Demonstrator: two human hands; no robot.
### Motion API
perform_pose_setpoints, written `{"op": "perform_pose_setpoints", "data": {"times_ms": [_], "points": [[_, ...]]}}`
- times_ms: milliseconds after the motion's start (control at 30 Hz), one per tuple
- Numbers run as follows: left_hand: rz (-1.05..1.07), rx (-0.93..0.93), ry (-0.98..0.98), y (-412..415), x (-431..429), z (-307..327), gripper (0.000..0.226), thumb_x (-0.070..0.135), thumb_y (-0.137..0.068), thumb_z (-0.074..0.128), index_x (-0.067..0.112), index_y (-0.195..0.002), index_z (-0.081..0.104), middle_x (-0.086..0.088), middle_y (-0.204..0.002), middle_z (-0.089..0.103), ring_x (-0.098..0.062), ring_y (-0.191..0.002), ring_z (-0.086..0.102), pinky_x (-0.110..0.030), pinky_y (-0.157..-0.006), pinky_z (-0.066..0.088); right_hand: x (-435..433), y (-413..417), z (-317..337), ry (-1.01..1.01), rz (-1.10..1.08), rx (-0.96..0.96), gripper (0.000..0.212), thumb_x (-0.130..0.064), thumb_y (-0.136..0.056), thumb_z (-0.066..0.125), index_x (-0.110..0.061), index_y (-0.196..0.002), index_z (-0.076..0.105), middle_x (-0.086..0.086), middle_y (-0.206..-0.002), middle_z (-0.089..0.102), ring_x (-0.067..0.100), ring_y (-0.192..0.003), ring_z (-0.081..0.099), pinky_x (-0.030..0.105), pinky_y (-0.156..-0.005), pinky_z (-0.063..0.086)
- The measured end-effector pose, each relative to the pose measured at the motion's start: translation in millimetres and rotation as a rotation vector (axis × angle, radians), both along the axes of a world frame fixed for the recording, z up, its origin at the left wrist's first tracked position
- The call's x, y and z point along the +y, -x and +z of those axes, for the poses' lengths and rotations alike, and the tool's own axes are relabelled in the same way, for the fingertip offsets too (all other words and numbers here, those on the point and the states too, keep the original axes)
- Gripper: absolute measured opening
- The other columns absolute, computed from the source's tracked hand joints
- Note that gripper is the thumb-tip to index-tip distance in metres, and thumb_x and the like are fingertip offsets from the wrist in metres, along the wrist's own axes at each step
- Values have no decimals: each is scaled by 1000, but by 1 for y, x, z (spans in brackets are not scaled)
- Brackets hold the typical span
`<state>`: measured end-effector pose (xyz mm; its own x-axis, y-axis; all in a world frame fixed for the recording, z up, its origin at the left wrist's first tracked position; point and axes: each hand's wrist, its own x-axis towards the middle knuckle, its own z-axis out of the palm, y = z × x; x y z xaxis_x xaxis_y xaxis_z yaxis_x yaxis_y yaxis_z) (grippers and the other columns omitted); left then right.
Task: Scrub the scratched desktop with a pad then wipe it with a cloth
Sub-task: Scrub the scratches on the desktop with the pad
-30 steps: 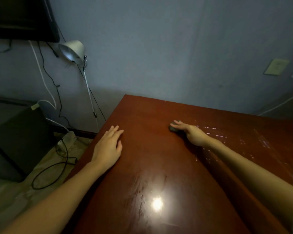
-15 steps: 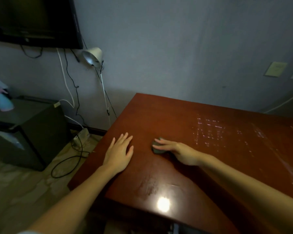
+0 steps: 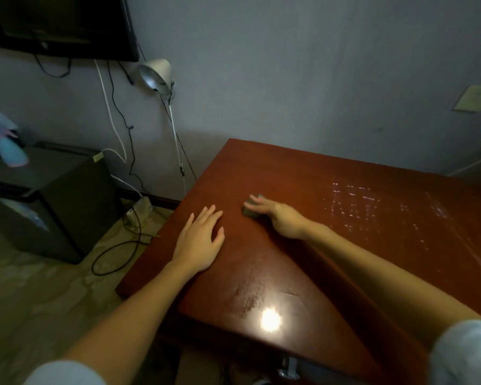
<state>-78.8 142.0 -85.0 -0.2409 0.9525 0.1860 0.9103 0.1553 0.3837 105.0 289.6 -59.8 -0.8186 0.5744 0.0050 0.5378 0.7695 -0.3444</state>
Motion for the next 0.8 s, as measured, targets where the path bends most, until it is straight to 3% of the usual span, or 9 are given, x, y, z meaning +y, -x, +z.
{"op": "perform_pose_setpoints", "data": {"times_ms": [100,167,233,300,367,467,533,667,800], "points": [[8,0,-6,-1,1,-1,49,36,-102,33,25,-150,29,6,-159,16,-6,-146,8,-26,-119,2,-26,-32,-4,63,199,8,78,20,-84,30,-28,-145,37,-10,-155,18,1,-142,9,11,-112,5],[10,5,-11,-1,0,-2,49,37,-102,32,25,-150,28,7,-159,16,-6,-146,8,-27,-120,2,-14,-56,4,107,198,-25,76,20,-87,31,-29,-144,38,-13,-155,18,-1,-141,9,11,-113,6],[6,12,-10,-1,0,-3,50,37,-102,31,26,-150,27,7,-159,14,-6,-146,7,-26,-119,2,17,-70,12,99,68,-70,76,20,-87,29,-30,-144,37,-10,-156,16,4,-143,10,11,-112,5],[12,20,-10,-1,1,-4,50,38,-102,31,26,-150,26,8,-159,14,-6,-146,6,-25,-118,1,52,-71,15,46,-122,-96,79,20,-86,26,-32,-145,32,-4,-158,11,15,-146,10,22,-115,10],[17,20,-10,0,1,-3,50,38,-102,31,27,-150,26,8,-159,14,-5,-146,7,-25,-118,0,72,-58,17,9,-288,-101,80,19,-86,26,-32,-147,27,3,-160,4,24,-147,9,33,-114,22],[10,11,-8,-1,1,-2,49,38,-102,32,27,-150,27,8,-159,16,-5,-146,8,-26,-118,2,78,-26,21,13,-389,-94,79,16,-88,30,-32,-149,23,6,-160,0,27,-147,8,31,-104,39],[8,5,-13,0,0,-2,49,38,-102,32,28,-149,28,9,-159,17,-5,-146,8,-26,-119,3,69,-5,21,6,-342,-80,79,15,-87,32,-33,-149,23,4,-160,2,25,-147,9,31,-105,37],[10,4,-24,1,1,-4,49,38,-101,34,27,-149,30,8,-158,18,-5,-146,9,-26,-118,3,13,4,7,4,-67,-44,77,15,-84,31,-30,-147,31,1,-159,12,16,-146,12,18,-112,10],[15,0,-43,1,1,-5,48,37,-101,35,27,-148,31,8,-158,19,-5,-146,10,-26,-119,3,-16,-47,4,89,158,-1,74,18,-86,32,-28,-143,40,-8,-156,17,4,-143,12,12,-111,7]]}}
